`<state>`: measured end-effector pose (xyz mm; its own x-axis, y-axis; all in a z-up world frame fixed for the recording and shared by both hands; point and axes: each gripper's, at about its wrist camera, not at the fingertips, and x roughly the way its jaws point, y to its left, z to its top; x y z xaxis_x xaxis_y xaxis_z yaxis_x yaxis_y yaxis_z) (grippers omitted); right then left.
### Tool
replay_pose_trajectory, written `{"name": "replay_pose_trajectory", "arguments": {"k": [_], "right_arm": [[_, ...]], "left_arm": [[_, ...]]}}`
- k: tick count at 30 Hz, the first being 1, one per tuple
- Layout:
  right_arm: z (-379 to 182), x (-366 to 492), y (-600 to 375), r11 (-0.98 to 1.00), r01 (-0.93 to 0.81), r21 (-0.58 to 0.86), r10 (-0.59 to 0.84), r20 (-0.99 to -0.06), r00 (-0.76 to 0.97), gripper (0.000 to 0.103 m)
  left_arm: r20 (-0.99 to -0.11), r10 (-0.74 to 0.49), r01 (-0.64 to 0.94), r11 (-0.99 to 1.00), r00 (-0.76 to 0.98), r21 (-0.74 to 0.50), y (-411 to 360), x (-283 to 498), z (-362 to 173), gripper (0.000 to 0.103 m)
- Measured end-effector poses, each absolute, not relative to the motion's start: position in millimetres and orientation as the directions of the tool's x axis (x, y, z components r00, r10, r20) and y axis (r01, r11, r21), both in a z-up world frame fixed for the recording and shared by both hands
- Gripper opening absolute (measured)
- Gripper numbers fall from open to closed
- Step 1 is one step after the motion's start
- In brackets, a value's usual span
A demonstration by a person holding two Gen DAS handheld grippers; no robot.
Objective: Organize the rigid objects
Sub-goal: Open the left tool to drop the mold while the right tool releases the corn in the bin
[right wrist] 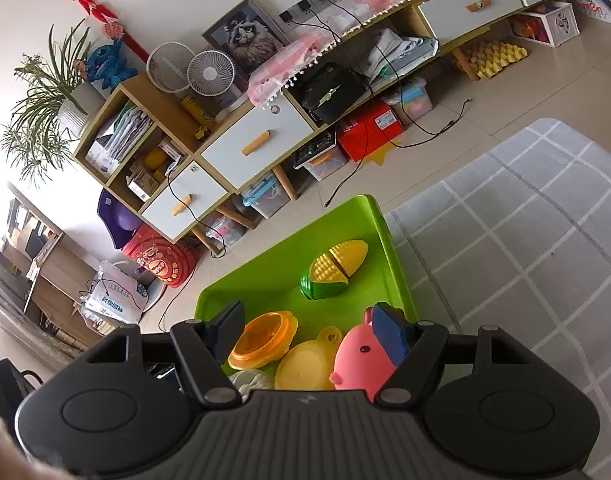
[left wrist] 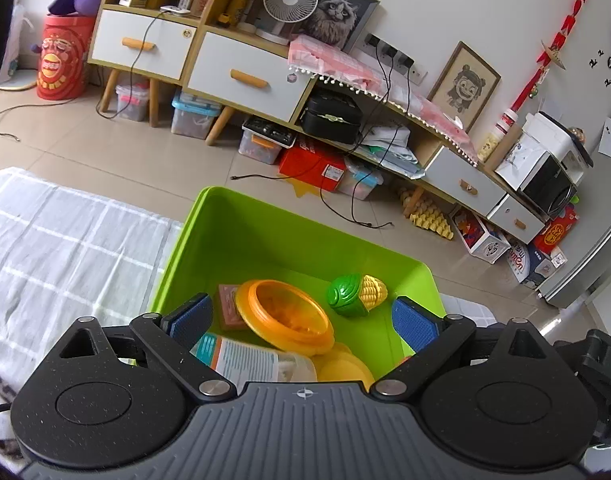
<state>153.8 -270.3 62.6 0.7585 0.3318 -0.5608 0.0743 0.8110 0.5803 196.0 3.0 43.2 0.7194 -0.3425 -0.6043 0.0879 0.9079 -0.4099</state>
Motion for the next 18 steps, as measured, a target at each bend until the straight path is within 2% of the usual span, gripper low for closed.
{"name": "replay_pose_trajectory", "arguments": {"k": [8, 18], "right_arm": [[75, 132, -266, 0.836, 0.041, 0.547, 0.335, -0.569, 0.751, 0.055], [88, 108, -254, 0.877, 0.015, 0.480, 0.313, -0.596, 0.740, 0.055]], "left_arm": [[-0.599, -0.340, 0.096, 0.911, 0.725, -0.402, 8, 175, 49, 0.097], [-0.622, -0.312, 0.133, 0.939, 0.718, -0.317, 16, 137, 50, 0.099]]}}
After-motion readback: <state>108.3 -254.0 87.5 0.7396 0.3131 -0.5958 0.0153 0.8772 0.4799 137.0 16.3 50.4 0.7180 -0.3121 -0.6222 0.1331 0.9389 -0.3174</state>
